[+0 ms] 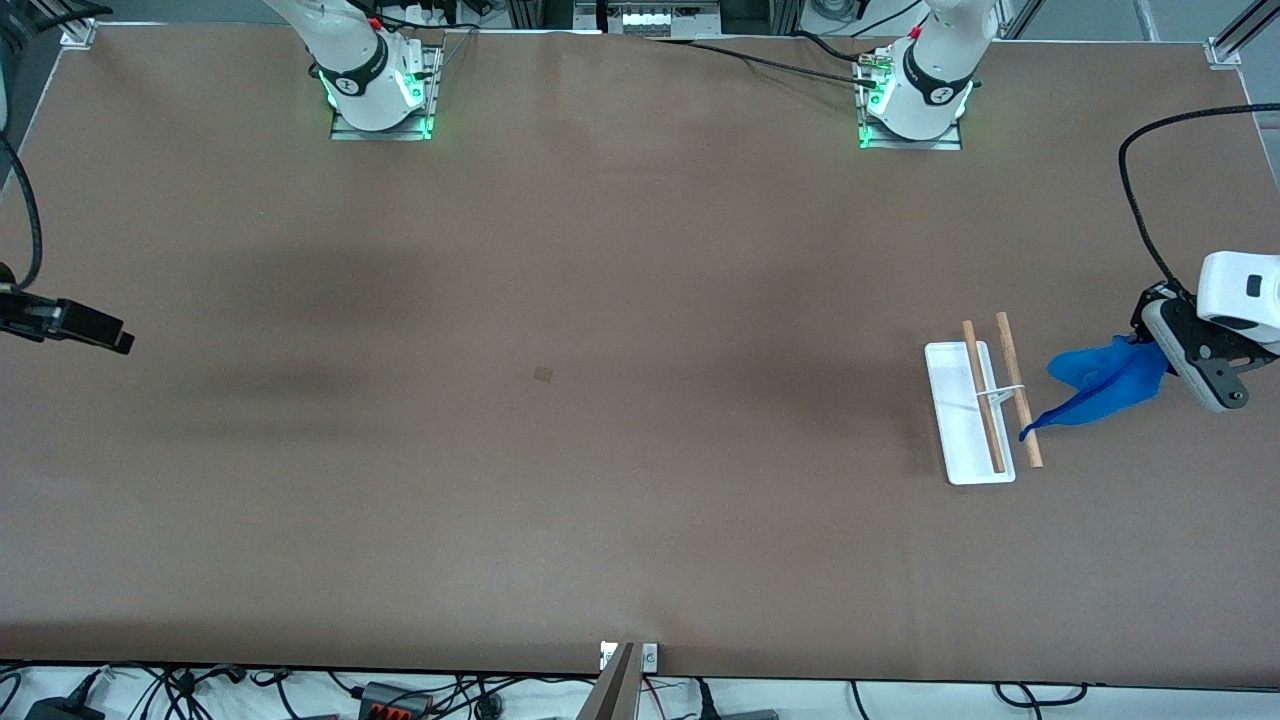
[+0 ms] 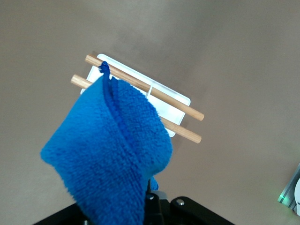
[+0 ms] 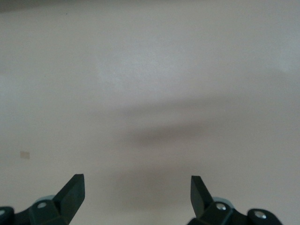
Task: Pass towel and hang on rack
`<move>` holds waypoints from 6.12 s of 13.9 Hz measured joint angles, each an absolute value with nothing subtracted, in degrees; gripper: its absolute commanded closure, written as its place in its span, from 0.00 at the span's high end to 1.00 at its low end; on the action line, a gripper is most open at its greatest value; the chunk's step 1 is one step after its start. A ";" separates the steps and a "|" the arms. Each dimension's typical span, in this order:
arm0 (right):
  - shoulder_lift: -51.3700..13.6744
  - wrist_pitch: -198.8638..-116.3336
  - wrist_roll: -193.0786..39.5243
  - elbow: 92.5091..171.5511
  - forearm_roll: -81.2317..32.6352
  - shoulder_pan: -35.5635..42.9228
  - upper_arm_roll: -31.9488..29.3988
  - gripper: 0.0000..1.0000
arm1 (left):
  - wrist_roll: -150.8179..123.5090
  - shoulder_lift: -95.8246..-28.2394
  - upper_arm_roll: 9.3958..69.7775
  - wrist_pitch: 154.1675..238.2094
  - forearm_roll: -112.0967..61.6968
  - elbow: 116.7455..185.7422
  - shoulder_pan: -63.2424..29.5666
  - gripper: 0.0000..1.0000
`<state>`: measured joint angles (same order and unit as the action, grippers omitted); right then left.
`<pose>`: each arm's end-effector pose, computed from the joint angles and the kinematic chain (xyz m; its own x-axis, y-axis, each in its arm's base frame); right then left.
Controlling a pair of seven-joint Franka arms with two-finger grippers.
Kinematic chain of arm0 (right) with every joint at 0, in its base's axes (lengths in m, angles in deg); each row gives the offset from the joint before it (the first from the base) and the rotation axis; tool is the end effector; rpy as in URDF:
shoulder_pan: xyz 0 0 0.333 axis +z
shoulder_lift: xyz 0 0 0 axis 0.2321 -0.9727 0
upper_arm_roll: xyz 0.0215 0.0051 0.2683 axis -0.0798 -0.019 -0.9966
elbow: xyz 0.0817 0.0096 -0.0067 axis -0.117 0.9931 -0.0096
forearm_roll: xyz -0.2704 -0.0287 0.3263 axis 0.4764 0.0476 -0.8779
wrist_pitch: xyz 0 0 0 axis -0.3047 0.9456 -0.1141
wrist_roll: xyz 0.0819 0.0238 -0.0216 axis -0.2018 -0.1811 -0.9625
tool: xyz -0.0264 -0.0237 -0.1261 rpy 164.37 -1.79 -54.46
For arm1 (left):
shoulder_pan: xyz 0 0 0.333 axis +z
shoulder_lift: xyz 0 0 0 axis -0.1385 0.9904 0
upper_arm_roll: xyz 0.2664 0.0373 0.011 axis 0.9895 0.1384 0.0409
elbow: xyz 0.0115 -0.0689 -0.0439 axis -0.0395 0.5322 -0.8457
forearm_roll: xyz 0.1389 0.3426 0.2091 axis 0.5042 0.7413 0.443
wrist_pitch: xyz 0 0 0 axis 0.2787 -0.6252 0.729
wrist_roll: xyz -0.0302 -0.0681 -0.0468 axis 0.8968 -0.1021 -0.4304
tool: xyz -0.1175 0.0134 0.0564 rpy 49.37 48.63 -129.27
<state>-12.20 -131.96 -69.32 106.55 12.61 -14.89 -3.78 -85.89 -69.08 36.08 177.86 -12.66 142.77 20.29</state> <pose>0.6594 -0.0465 0.5164 0.9931 -0.1168 -0.0071 -0.1167 -0.9931 0.0147 0.6377 0.0959 0.3673 0.5040 -0.8636 -0.0148 -0.8485 -0.4983 0.1782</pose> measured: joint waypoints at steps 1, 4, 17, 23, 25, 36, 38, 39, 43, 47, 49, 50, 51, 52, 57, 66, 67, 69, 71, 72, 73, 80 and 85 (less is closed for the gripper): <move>-11.21 -131.96 -69.44 107.73 13.01 -14.81 -4.09 1.00 | -85.85 -67.87 35.96 178.77 -12.86 142.81 20.17 0.00; -8.15 -133.81 -69.45 113.30 13.52 -14.60 -4.80 1.00 | -85.36 -64.44 35.43 182.51 -13.54 143.54 19.96 0.00; 5.46 -140.39 -72.77 132.47 13.95 -14.64 -4.90 1.00 | -80.24 -74.04 32.69 194.33 -15.99 163.07 20.49 0.00; 5.47 -139.81 -73.32 132.47 13.95 -14.66 -4.88 1.00 | -80.27 -78.43 32.39 204.81 -16.54 172.20 21.53 0.00; 5.47 -139.80 -73.32 132.47 13.95 -14.66 -4.89 1.00 | -80.43 -77.92 32.28 207.51 -16.57 173.28 21.53 0.00; 5.48 -139.80 -73.36 132.46 13.95 -14.66 -4.97 1.00 | -84.77 -74.66 32.21 210.22 -16.63 172.79 23.48 1.00; 5.48 -139.80 -73.36 132.46 13.95 -14.66 -4.97 1.00 | -84.77 -74.48 32.20 210.20 -16.66 172.39 23.48 1.00; 5.48 -139.80 -73.36 132.46 13.95 -14.66 -4.97 1.00 | -84.77 -74.47 32.19 209.70 -16.67 171.74 23.48 1.00; 5.48 -139.80 -73.36 132.46 13.95 -14.66 -4.97 1.00 | -84.77 -74.51 32.18 198.40 -16.71 164.67 23.49 1.00; 5.48 -139.80 -73.36 132.46 13.95 -14.66 -4.98 1.00 | -84.77 -74.53 32.19 192.23 -16.72 160.43 23.57 1.00; 5.48 -139.80 -73.36 132.46 13.95 -14.65 -4.99 1.00 | -84.77 -74.53 32.21 191.89 -16.72 160.08 23.75 1.00; 5.48 -139.80 -73.36 132.46 13.95 -14.65 -5.01 1.00 | -84.77 -74.53 32.21 191.85 -16.72 160.05 23.76 1.00; 5.48 -139.80 -73.36 132.46 13.95 -14.65 -5.01 1.00 | -84.75 -74.53 32.21 191.83 -16.72 160.01 23.76 1.00; 5.48 -139.80 -73.36 132.46 13.95 -14.65 -5.01 1.00 | -84.52 -74.53 32.21 191.79 -16.73 159.94 23.77 1.00; 5.51 -139.26 -73.36 131.42 13.95 -14.64 -5.01 1.00 | -78.01 -74.48 32.20 187.93 -16.99 156.68 23.86 1.00; 5.60 -138.71 -73.36 131.36 13.94 -14.64 -5.01 1.00 | -59.53 -75.13 31.66 173.21 -13.43 143.07 21.44 1.00; 5.70 -138.55 -73.36 131.36 13.94 -14.64 -5.01 1.00 | -55.18 -75.51 31.58 169.75 -12.50 140.87 19.83 1.00; 6.02 -138.25 -73.36 131.36 13.94 -14.65 -5.01 1.00 | -46.90 -75.63 31.61 164.96 -11.83 136.44 17.48 1.00; 6.08 -138.06 -73.36 131.44 13.94 -14.64 -5.03 1.00 | -41.91 -76.36 32.00 165.42 -11.78 136.45 16.59 1.00; 6.08 -138.05 -73.36 131.51 13.94 -14.64 -5.03 1.00 | -40.56 -77.52 32.59 167.85 -11.80 138.39 16.17 1.00; 6.07 -138.04 -73.36 131.54 13.95 -14.64 -5.03 1.00 | -39.49 -79.19 33.75 170.12 -12.24 141.09 15.39 1.00; 6.11 -138.08 -73.36 132.32 13.94 -14.64 -5.04 1.00 | -30.35 -85.95 52.54 170.98 -15.49 148.45 -0.99 1.00; 6.28 -138.57 -73.36 132.42 13.94 -14.64 -5.04 1.00 | -27.04 -86.33 52.69 170.30 -17.97 149.24 -1.96 1.00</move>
